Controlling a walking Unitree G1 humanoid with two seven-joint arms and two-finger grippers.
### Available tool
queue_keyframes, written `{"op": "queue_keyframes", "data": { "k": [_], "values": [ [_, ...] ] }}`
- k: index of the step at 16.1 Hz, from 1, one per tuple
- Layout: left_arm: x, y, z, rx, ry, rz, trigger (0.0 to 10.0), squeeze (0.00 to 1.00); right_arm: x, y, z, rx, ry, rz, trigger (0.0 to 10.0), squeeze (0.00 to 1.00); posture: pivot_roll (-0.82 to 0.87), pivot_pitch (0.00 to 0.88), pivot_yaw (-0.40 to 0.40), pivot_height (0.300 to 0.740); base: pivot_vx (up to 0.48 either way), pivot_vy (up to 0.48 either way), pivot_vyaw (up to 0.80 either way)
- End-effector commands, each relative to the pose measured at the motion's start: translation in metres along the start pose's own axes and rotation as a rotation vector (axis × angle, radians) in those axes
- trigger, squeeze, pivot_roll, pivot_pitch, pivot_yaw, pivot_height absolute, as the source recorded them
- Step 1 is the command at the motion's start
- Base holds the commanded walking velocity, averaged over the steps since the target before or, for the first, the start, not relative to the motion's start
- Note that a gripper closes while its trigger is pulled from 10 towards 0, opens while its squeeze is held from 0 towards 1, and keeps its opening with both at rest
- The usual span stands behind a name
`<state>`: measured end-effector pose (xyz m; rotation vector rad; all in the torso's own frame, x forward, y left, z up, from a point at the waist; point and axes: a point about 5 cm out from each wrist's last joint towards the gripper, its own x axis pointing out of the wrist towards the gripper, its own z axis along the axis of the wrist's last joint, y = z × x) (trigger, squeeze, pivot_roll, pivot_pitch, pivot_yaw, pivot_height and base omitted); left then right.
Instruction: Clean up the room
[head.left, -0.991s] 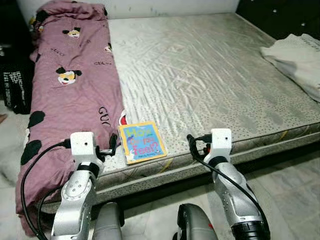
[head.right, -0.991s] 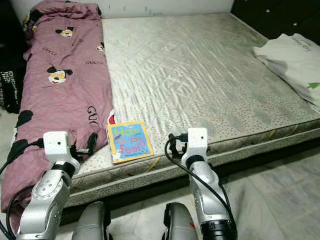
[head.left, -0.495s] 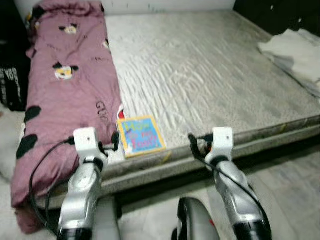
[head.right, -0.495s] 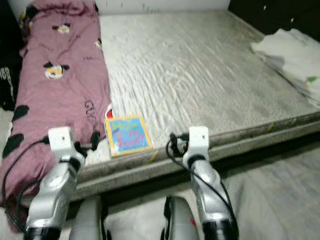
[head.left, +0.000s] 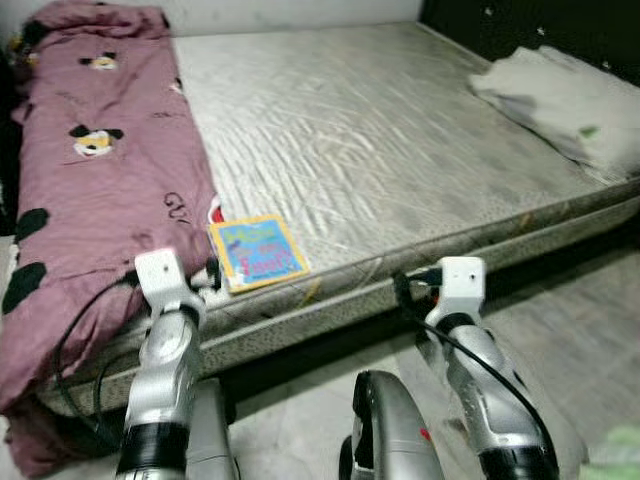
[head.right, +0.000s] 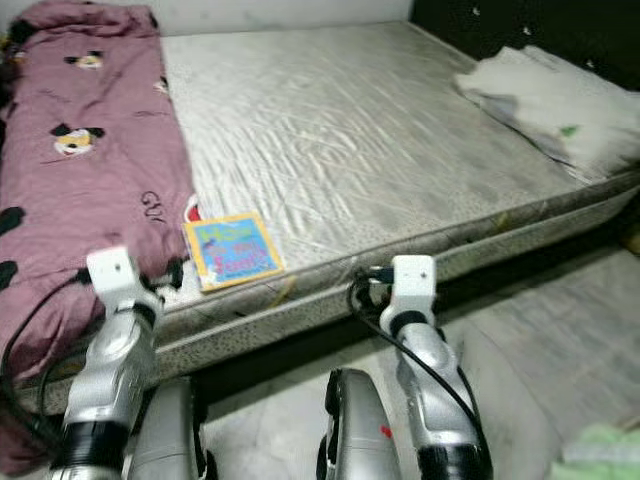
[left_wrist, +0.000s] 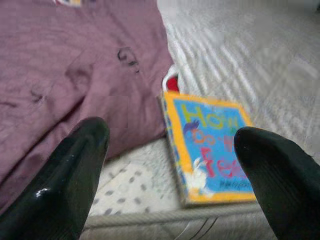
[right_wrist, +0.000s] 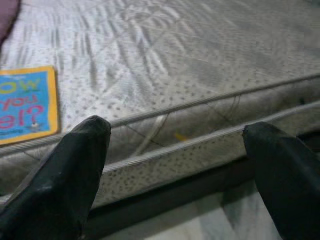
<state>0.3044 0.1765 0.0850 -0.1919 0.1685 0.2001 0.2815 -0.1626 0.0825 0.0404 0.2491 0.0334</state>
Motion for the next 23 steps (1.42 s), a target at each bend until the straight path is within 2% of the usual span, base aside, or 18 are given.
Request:
{"op": "queue_keyframes", "data": {
  "k": [1,7,12,14,15,18,20,23],
  "values": [
    [-0.001,0.008,-0.006,-0.011,0.018,0.045,10.0,0.0,-0.003,-0.004,0.005,-0.012,-0.006,0.002,10.0,0.0,-0.06,0.097,-0.059,0.564,0.0,0.0,0.0],
    [0.001,0.013,-0.013,-0.022,0.017,0.088,10.0,0.0,-0.019,-0.028,0.001,-0.048,0.037,-0.032,10.0,0.0,-0.08,0.14,-0.079,0.564,0.0,0.0,0.0],
    [0.022,0.021,0.0,-0.04,0.002,0.079,10.0,0.0,-0.049,-0.045,-0.003,-0.067,0.079,-0.065,10.0,0.0,-0.15,0.193,-0.081,0.564,0.0,0.0,0.0],
    [0.028,0.014,-0.001,-0.047,0.016,0.044,10.0,0.0,-0.061,-0.052,-0.003,-0.076,0.088,-0.076,10.0,0.0,-0.18,0.216,-0.082,0.564,0.0,0.0,0.0],
    [0.033,-0.001,0.003,-0.045,0.007,-0.021,10.0,0.0,-0.069,-0.056,-0.002,-0.05,0.087,-0.095,10.0,0.0,-0.19,0.228,-0.087,0.549,0.0,0.0,0.0],
    [0.039,-0.026,0.01,-0.043,-0.016,-0.116,10.0,0.0,-0.073,-0.054,0.002,-0.073,0.093,-0.083,10.0,0.0,-0.21,0.238,-0.092,0.534,0.0,0.0,0.0],
    [0.042,-0.033,0.01,-0.056,-0.008,-0.133,10.0,0.0,-0.074,-0.054,0.002,-0.075,0.102,-0.076,10.0,0.0,-0.21,0.236,-0.094,0.534,0.0,0.0,0.0],
    [0.044,-0.033,0.004,-0.106,0.015,-0.105,10.0,0.0,-0.073,-0.055,0.004,-0.079,0.1,-0.082,10.0,0.0,-0.23,0.231,-0.095,0.534,0.0,0.0,0.0]
  ]
}}
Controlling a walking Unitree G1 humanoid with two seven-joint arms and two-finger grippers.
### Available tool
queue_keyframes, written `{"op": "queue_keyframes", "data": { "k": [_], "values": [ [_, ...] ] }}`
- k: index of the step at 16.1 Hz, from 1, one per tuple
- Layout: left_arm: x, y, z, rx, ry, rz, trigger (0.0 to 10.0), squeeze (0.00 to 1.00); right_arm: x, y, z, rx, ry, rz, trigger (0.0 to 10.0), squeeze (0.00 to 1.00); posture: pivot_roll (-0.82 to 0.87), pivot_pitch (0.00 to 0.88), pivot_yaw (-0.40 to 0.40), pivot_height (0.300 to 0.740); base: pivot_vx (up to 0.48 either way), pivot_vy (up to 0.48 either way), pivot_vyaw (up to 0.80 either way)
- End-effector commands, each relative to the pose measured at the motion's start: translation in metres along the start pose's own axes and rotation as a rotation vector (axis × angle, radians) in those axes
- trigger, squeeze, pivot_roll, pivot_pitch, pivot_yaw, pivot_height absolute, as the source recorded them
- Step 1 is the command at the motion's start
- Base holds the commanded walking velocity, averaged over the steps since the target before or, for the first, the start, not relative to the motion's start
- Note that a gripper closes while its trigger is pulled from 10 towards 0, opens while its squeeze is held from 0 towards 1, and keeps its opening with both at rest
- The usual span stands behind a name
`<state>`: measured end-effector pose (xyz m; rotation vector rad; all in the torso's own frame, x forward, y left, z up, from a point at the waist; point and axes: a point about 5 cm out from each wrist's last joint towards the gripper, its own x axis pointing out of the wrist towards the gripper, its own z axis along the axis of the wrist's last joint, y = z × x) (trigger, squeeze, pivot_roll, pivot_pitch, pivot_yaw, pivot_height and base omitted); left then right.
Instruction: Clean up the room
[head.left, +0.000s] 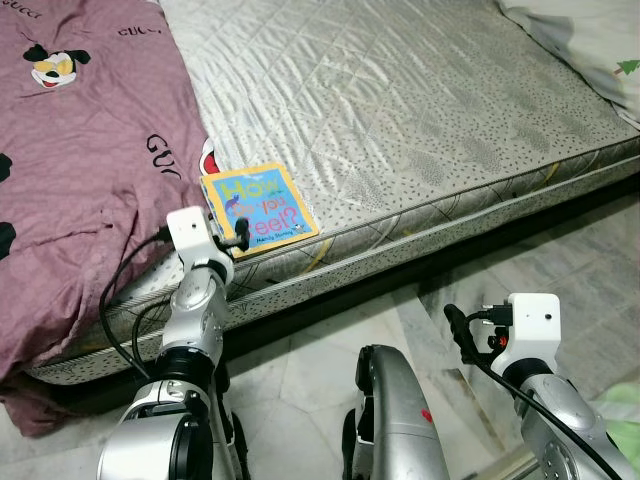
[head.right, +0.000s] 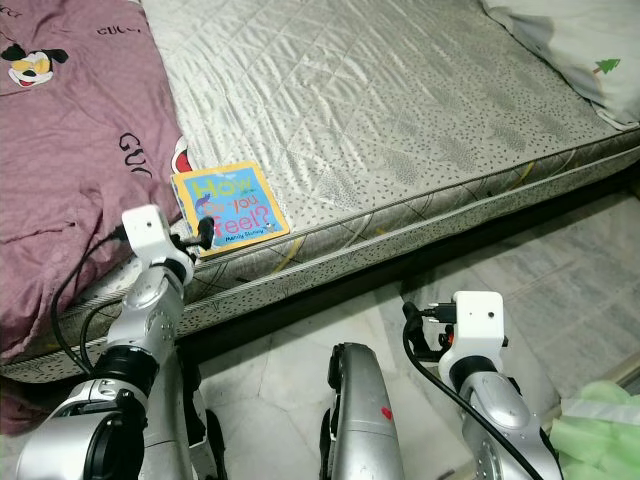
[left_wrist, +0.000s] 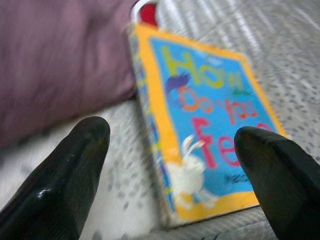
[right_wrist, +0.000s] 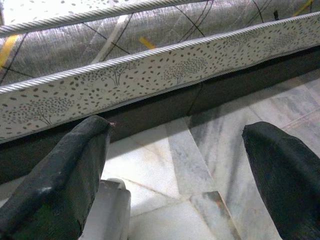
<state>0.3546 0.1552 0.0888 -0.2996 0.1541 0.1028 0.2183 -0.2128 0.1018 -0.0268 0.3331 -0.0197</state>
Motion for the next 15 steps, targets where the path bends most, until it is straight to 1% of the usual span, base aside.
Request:
{"op": "queue_keyframes", "data": {
  "k": [1,3,5,6,7,8,10,13,15],
  "values": [
    [0.0,0.002,-0.004,-0.03,0.014,0.024,10.0,0.0,-0.005,-0.009,-0.002,-0.021,0.015,-0.024,10.0,0.0,-0.23,0.23,-0.094,0.534,0.0,0.0,0.0],
    [0.001,0.005,-0.006,-0.036,0.018,0.038,10.0,0.0,-0.005,-0.011,0.0,-0.023,0.012,-0.027,10.0,0.0,-0.24,0.223,-0.094,0.534,0.0,0.0,0.0],
    [0.002,0.01,-0.007,-0.051,0.028,0.055,10.0,0.0,-0.011,-0.012,0.0,-0.025,0.009,-0.031,10.0,0.0,-0.26,0.232,-0.099,0.534,0.0,0.0,0.0],
    [0.004,0.011,-0.004,-0.049,0.028,0.055,10.0,0.0,-0.02,-0.012,0.002,-0.032,0.008,-0.024,10.0,0.0,-0.27,0.249,-0.106,0.534,0.0,0.0,0.0],
    [0.005,0.011,-0.002,-0.048,0.025,0.052,10.0,0.0,-0.029,-0.014,0.002,-0.022,-0.006,-0.019,10.0,0.0,-0.28,0.261,-0.109,0.519,0.0,0.0,0.0],
    [0.006,0.01,-0.001,-0.051,0.021,0.049,10.0,0.0,-0.032,-0.015,0.001,-0.021,0.006,-0.023,10.0,0.0,-0.29,0.27,-0.112,0.509,0.0,0.0,0.0],
    [0.01,0.008,0.004,-0.065,0.015,0.048,10.0,0.0,-0.033,-0.016,0.001,-0.028,0.024,-0.033,10.0,0.0,-0.3,0.28,-0.114,0.495,0.0,0.0,0.0],
    [0.013,0.007,0.007,-0.08,0.029,0.052,10.0,0.0,-0.04,-0.015,0.003,-0.042,0.027,-0.027,10.0,0.0,-0.32,0.295,-0.123,0.495,0.0,0.0,0.0],
    [0.015,0.004,0.007,-0.115,0.054,0.039,10.0,0.0,-0.043,-0.017,0.003,-0.043,0.034,-0.032,10.0,0.0,-0.33,0.3,-0.126,0.495,0.0,0.0,0.0]
  ]
}}
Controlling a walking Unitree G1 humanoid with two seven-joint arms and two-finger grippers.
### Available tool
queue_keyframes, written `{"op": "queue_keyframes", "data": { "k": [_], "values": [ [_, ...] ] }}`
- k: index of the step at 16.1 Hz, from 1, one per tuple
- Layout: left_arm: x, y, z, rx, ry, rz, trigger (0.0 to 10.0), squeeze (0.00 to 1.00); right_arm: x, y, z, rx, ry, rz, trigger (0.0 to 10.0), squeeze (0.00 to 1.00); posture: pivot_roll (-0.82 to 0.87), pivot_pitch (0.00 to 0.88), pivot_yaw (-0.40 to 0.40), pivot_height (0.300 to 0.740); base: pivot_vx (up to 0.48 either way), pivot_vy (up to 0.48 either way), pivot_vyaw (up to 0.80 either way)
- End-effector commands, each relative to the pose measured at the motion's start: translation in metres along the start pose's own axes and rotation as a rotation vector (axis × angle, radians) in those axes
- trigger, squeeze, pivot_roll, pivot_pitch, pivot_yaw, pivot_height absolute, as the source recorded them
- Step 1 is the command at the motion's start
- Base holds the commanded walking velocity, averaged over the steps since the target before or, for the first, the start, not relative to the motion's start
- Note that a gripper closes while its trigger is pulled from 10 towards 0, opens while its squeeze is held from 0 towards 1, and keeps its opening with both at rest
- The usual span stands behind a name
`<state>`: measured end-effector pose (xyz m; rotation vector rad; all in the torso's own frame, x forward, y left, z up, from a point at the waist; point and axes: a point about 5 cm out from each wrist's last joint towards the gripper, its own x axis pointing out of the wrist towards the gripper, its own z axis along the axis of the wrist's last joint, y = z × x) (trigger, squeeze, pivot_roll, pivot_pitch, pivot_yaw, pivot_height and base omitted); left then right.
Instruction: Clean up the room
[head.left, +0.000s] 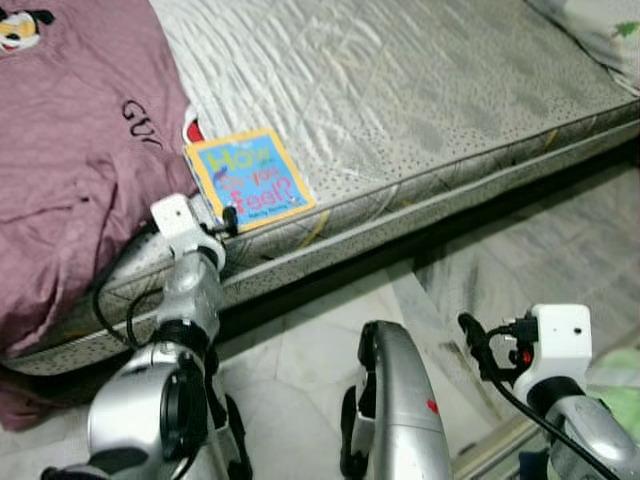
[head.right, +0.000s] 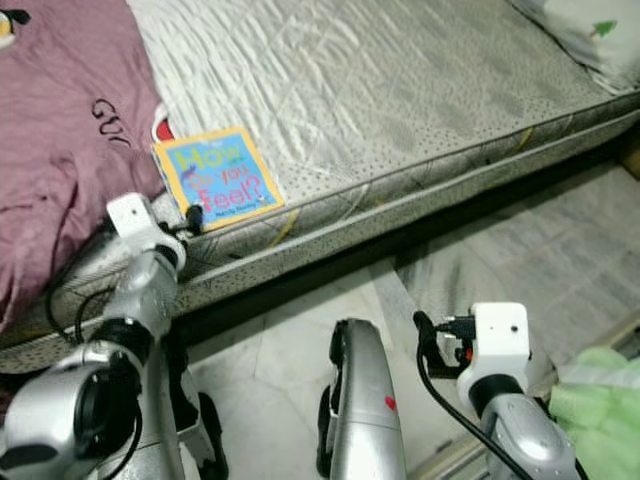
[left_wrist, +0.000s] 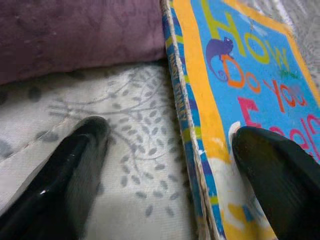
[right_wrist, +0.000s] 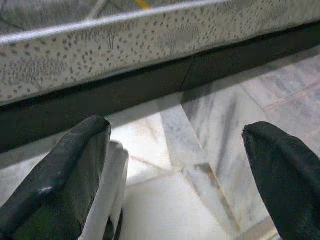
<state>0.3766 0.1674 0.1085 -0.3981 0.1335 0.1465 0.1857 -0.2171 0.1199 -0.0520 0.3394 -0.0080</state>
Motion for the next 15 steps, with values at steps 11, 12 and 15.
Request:
{"op": "queue_keyframes", "data": {
  "k": [11,12,15],
  "values": [
    [-0.009,-0.051,-0.038,-0.11,0.26,-0.343,0.0,0.0,0.004,-0.009,0.0,-0.023,0.018,-0.046,10.0,0.0,-0.32,0.263,-0.114,0.495,0.0,0.0,0.0],
    [-0.009,-0.053,-0.037,-0.123,0.255,-0.354,0.0,0.0,0.005,-0.009,0.0,-0.02,0.013,-0.049,10.0,0.0,-0.32,0.26,-0.112,0.495,0.0,0.0,0.0],
    [-0.007,-0.049,-0.032,-0.198,0.222,-0.338,0.0,0.0,0.009,-0.008,0.001,-0.017,0.006,-0.051,10.0,0.0,-0.31,0.246,-0.106,0.495,0.0,0.0,0.0]
  ]
}}
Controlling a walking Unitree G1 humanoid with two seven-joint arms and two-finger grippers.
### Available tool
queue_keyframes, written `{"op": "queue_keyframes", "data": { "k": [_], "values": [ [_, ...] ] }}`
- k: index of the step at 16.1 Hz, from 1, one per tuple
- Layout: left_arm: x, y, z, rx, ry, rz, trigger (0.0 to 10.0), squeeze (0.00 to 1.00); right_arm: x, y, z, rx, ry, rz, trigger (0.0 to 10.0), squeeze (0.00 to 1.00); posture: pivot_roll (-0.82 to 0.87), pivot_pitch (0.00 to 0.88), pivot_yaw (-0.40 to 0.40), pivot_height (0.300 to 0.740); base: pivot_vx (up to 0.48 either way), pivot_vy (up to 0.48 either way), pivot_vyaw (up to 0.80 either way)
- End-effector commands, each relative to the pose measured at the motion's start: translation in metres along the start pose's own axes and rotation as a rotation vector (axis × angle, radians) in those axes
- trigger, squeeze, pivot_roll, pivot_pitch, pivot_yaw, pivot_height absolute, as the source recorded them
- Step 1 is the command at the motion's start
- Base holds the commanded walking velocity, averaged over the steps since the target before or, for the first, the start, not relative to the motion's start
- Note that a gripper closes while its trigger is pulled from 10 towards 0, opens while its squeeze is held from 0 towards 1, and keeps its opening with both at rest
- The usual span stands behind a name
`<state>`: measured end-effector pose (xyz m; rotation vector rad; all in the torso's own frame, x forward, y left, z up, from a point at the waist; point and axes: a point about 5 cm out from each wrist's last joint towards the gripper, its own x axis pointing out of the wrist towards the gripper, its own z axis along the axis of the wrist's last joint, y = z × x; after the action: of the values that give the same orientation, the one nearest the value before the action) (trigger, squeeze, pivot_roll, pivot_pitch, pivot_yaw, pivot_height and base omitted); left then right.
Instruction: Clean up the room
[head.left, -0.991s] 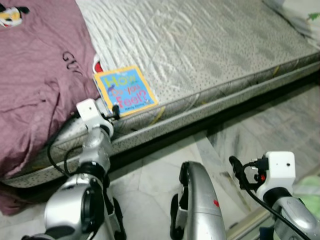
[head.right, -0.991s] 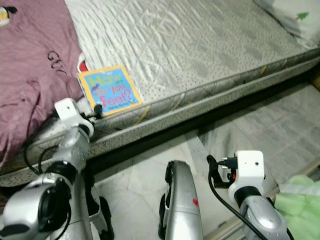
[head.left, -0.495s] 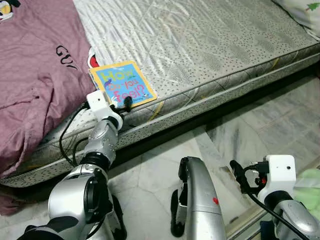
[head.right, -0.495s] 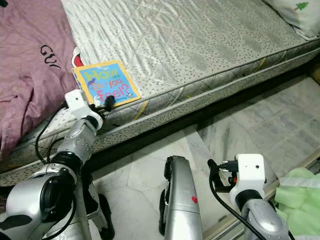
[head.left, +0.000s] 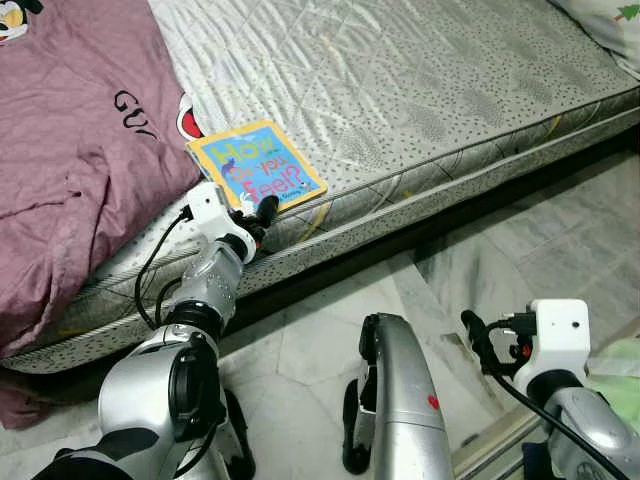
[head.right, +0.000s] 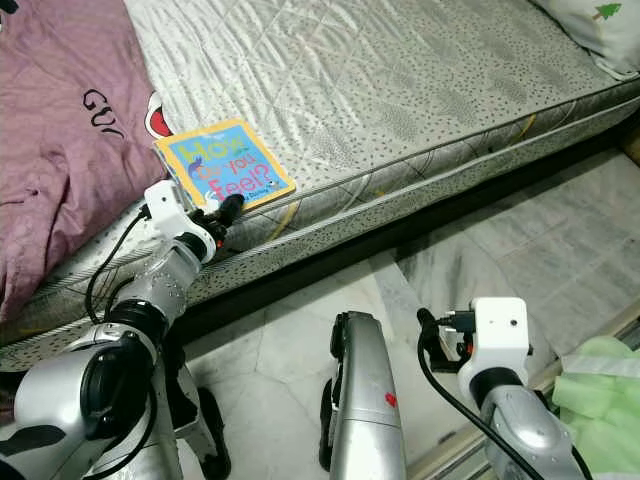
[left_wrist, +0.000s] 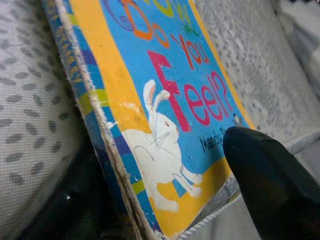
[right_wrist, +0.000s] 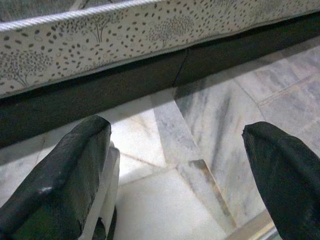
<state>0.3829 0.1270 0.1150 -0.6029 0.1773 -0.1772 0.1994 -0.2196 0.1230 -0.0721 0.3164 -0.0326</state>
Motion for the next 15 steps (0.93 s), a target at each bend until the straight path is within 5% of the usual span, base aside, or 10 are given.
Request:
{"op": "queue_keyframes", "data": {
  "k": [1,9,15],
  "values": [
    [-0.002,-0.004,-0.021,-0.063,0.08,-0.017,0.0,0.0,-0.001,-0.005,-0.006,-0.002,0.027,-0.023,10.0,0.0,-0.31,0.24,-0.105,0.495,0.0,0.0,0.0],
    [-0.006,0.006,-0.02,-0.206,0.027,-0.005,0.0,0.0,0.01,-0.003,-0.007,0.0,0.012,-0.014,10.0,0.0,-0.29,0.205,-0.103,0.495,0.0,0.0,0.0],
    [-0.008,0.016,-0.011,-0.167,-0.01,0.049,0.0,0.0,0.023,0.007,-0.005,0.022,-0.014,0.006,10.0,0.0,-0.24,0.179,-0.082,0.495,0.0,0.0,0.0]
  ]
}}
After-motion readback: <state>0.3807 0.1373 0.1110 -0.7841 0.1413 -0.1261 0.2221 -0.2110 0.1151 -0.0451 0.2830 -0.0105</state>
